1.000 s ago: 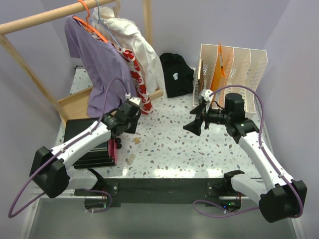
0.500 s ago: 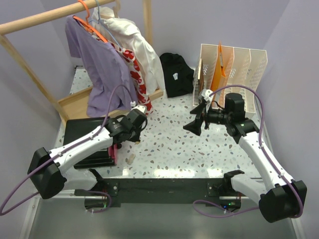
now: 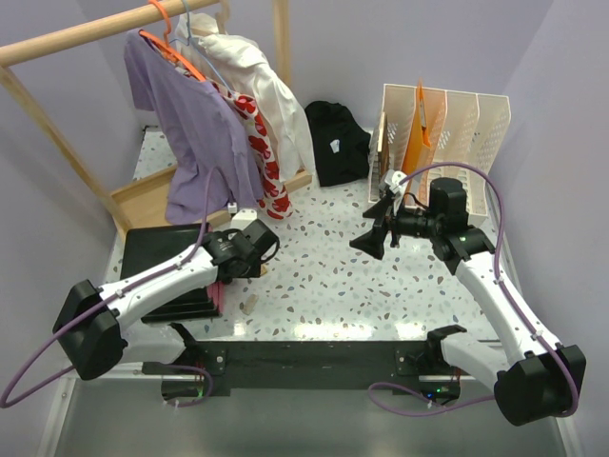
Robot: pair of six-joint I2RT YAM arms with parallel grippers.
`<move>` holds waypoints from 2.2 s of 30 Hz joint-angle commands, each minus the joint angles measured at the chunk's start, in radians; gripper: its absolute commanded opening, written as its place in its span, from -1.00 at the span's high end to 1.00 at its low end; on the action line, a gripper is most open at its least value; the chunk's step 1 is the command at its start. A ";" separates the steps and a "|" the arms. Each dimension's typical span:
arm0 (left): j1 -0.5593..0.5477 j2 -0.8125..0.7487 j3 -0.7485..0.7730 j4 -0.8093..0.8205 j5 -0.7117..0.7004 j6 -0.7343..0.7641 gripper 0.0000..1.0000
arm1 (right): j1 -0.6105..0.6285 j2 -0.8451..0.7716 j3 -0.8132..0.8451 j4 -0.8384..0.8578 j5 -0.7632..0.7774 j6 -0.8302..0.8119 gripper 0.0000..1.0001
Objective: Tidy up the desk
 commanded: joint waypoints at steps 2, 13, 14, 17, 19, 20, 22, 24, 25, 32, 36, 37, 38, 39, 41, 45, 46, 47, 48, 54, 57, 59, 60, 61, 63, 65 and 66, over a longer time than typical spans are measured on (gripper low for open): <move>0.001 -0.004 0.000 -0.043 -0.094 -0.065 -0.29 | -0.006 -0.003 0.008 0.004 -0.015 -0.015 -0.97; -0.001 -0.095 -0.009 0.138 0.156 0.193 -0.25 | -0.005 -0.001 0.006 0.003 -0.012 -0.017 -0.97; 0.001 -0.096 -0.010 0.141 0.159 0.200 -0.24 | -0.006 -0.003 0.006 0.003 -0.012 -0.017 -0.97; -0.001 -0.070 -0.006 0.143 0.191 0.254 -0.24 | -0.005 -0.003 0.008 0.003 -0.014 -0.017 -0.97; -0.001 -0.053 0.005 0.153 0.227 0.305 -0.25 | -0.006 -0.003 0.006 0.003 -0.015 -0.017 -0.97; 0.001 -0.040 0.012 0.159 0.239 0.326 -0.24 | -0.006 -0.001 0.006 0.004 -0.014 -0.017 -0.97; -0.001 -0.024 0.048 0.150 0.257 0.372 -0.25 | -0.005 -0.001 0.005 0.004 -0.014 -0.017 -0.97; -0.001 -0.001 0.081 0.136 0.259 0.414 -0.25 | -0.006 -0.001 0.003 0.006 -0.012 -0.020 -0.97; -0.001 0.003 0.109 0.130 0.265 0.476 -0.25 | -0.005 -0.001 0.002 0.007 -0.012 -0.020 -0.97; -0.004 0.089 0.141 0.075 0.346 0.851 -0.26 | -0.006 0.013 0.003 0.006 -0.012 -0.020 -0.97; -0.010 0.151 0.181 0.014 0.250 0.953 -0.27 | -0.008 0.014 0.002 0.007 -0.006 -0.020 -0.97; -0.010 0.158 0.180 -0.001 0.241 1.010 -0.27 | -0.008 0.017 0.002 0.006 -0.006 -0.022 -0.97; -0.010 0.167 0.174 -0.011 0.222 1.042 -0.27 | -0.008 0.017 0.002 0.006 -0.008 -0.022 -0.98; -0.010 0.169 0.151 -0.015 0.212 1.070 -0.28 | -0.008 0.019 0.003 0.007 -0.009 -0.022 -0.97; -0.010 0.165 0.119 -0.015 0.189 1.154 -0.29 | -0.008 0.022 0.005 0.006 -0.012 -0.022 -0.97; -0.008 0.149 0.047 0.012 0.210 1.248 -0.31 | -0.008 0.022 0.005 0.006 -0.015 -0.020 -0.97; -0.008 0.157 0.034 0.020 0.210 1.274 -0.32 | -0.009 0.022 0.005 0.006 -0.015 -0.022 -0.97; -0.005 0.164 0.025 0.024 0.207 1.280 -0.34 | -0.006 0.019 0.005 0.004 -0.015 -0.020 -0.97; 0.001 0.171 0.005 0.032 0.207 1.282 -0.36 | -0.008 0.019 0.006 0.004 -0.015 -0.020 -0.97; 0.036 0.180 -0.015 0.055 0.210 1.293 -0.40 | -0.009 0.005 0.008 0.003 -0.024 -0.019 -0.97; 0.062 0.180 -0.030 0.069 0.239 1.311 -0.41 | -0.008 0.002 0.008 0.003 -0.034 -0.015 -0.97; 0.065 0.191 -0.044 0.075 0.245 1.314 -0.42 | -0.008 -0.004 0.009 0.001 -0.038 -0.012 -0.97; 0.065 0.192 -0.055 0.078 0.244 1.316 -0.43 | -0.008 -0.006 0.009 0.001 -0.041 -0.011 -0.97; 0.068 0.195 -0.056 0.080 0.242 1.314 -0.44 | -0.008 -0.013 0.009 0.000 -0.043 -0.011 -0.97; 0.076 0.197 -0.058 0.081 0.237 1.316 -0.45 | -0.008 -0.021 0.008 0.004 -0.046 -0.006 -0.97; 0.090 0.201 -0.058 0.089 0.236 1.322 -0.46 | -0.008 -0.026 0.006 0.007 -0.052 0.000 -0.97; 0.094 0.204 -0.061 0.092 0.231 1.323 -0.46 | -0.008 -0.026 0.006 0.007 -0.054 0.000 -0.97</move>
